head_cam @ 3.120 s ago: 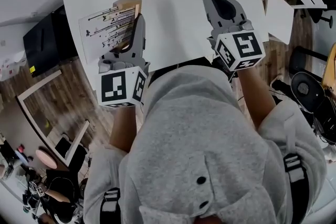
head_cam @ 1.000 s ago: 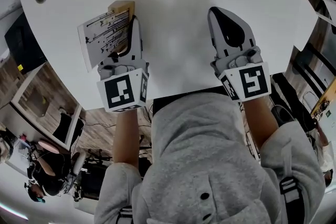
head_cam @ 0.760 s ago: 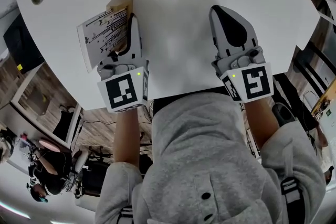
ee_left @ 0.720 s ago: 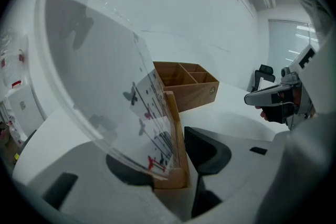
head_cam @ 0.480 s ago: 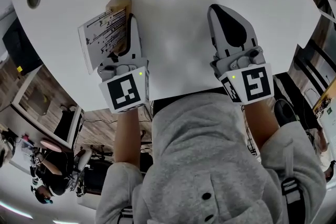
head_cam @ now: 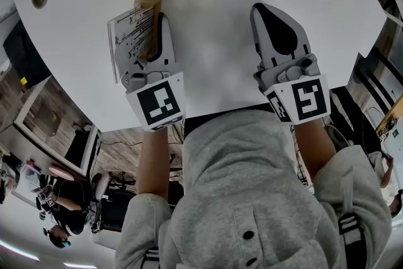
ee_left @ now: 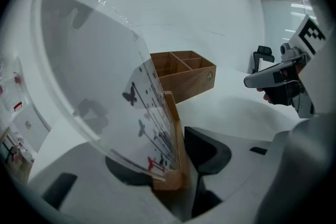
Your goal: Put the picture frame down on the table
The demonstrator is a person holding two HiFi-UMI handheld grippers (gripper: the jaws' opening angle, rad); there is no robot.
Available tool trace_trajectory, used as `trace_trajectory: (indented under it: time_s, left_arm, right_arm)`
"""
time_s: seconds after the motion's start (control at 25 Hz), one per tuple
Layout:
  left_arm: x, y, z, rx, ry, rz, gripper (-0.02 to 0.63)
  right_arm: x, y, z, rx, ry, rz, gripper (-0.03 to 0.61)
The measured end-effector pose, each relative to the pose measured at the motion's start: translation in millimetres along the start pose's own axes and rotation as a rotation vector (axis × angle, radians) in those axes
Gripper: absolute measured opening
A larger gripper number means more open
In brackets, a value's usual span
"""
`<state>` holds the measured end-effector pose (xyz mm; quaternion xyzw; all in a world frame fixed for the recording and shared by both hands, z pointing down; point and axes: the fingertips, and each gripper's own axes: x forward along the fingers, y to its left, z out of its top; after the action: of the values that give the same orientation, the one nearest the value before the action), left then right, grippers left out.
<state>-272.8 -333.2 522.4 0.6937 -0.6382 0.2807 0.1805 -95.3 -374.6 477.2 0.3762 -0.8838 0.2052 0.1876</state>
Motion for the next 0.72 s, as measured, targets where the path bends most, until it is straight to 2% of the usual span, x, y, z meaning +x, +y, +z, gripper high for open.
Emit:
trace_trajectory:
  time_s: [0.12,0.24,0.32,0.48,0.56,0.64,0.72]
  left_arm:
    - [-1.2,-2.2,2.3,-0.022,-0.002,-0.008,0.198]
    - [-1.1,1.5,0.3,-0.049,-0.013,-0.031,0.238]
    - [-0.7,21.2,-10.3,-0.050,-0.011,-0.047,0.267]
    - [3.5,81.8,-47.1,-0.061,0.014,-0.065,0.273]
    - [5.4,96.6,-58.4,-0.071,0.023,-0.076,0.284]
    - [1.9,88.9,-56.4,-0.077,0.021,-0.088,0.290]
    - [-9.5,55.4,-40.6,-0.088,0.017,-0.099,0.296]
  right_arm:
    - [-3.0,-1.2,0.4,0.001,-0.002,0.002,0.026]
    - [0.1,4.4,0.3,-0.004,-0.003,-0.001,0.026]
    - [15.6,22.3,-1.3,-0.009,0.001,-0.001,0.026]
    - [63.3,67.4,-9.5,-0.016,0.016,-0.006,0.026]
    - [74.9,75.7,-12.8,-0.013,0.022,-0.018,0.026]
    - [67.0,69.6,-11.0,-0.012,0.018,-0.027,0.026]
    - [33.3,46.3,-2.9,-0.021,0.001,-0.038,0.026]
